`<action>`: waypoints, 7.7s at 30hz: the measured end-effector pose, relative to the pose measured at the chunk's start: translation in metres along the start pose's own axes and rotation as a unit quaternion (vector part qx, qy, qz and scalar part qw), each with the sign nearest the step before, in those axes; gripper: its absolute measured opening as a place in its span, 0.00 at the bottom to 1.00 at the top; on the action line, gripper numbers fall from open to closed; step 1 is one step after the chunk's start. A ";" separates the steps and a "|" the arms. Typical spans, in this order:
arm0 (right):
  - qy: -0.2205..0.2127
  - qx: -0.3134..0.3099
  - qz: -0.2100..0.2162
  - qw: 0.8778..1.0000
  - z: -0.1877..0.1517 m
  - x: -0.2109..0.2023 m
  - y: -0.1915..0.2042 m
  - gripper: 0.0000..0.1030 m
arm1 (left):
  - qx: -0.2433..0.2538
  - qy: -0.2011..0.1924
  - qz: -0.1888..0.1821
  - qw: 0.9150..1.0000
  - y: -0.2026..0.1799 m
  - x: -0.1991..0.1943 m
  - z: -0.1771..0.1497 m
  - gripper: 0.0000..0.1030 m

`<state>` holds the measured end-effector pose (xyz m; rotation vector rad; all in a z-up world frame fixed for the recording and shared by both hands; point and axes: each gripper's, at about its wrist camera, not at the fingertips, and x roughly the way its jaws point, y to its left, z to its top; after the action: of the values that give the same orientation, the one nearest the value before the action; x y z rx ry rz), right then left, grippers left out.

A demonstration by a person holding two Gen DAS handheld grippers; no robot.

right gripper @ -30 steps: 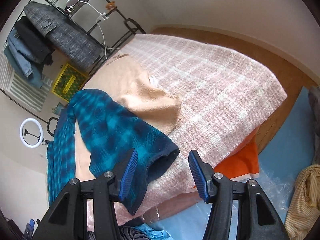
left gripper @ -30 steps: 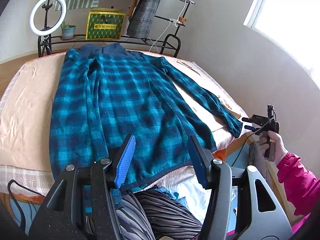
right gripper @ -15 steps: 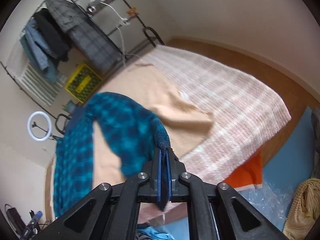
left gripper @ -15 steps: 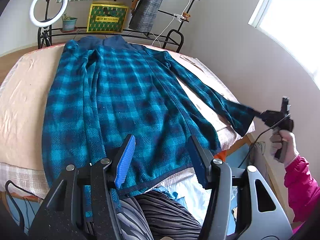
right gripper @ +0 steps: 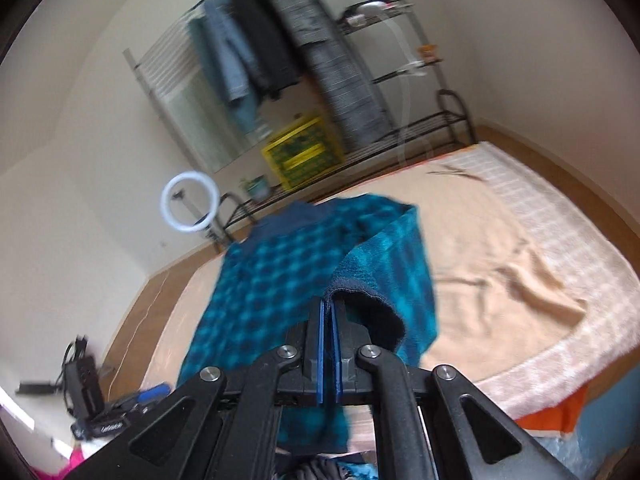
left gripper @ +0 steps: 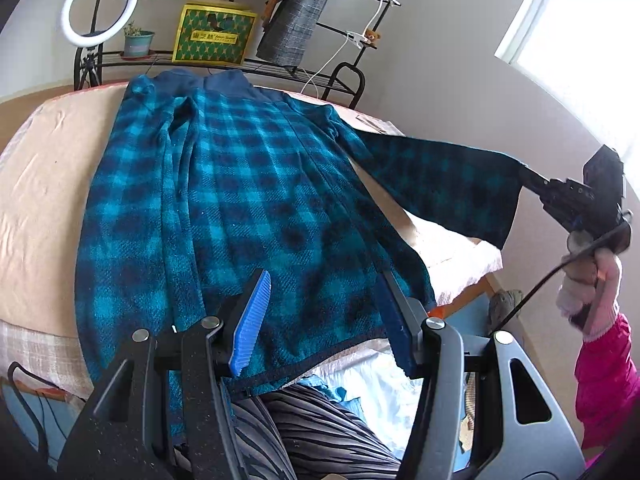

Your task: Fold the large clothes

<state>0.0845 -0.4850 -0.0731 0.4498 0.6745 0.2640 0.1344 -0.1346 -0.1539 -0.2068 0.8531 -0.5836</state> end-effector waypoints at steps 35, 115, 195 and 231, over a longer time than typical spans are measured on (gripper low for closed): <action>0.128 -0.170 -0.019 0.977 0.015 0.132 0.040 0.48 | -0.041 0.118 -0.086 0.988 -0.020 0.135 -0.008 0.46; 0.075 -0.126 0.035 0.989 0.178 0.217 0.070 0.29 | -0.055 0.096 -0.098 0.989 -0.016 0.053 -0.019 0.18; 0.202 0.188 0.075 0.958 0.008 0.315 -0.081 0.11 | -0.089 0.044 -0.131 0.986 -0.081 0.094 -0.012 0.11; 0.271 -0.412 -0.192 0.849 -0.079 0.414 0.237 0.04 | -0.312 0.008 -0.126 0.942 0.069 0.026 -0.087 0.09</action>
<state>0.3234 -0.0978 -0.2370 -0.6166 1.1021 0.2746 0.1094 -0.0878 -0.2549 -0.9014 1.0172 -0.5375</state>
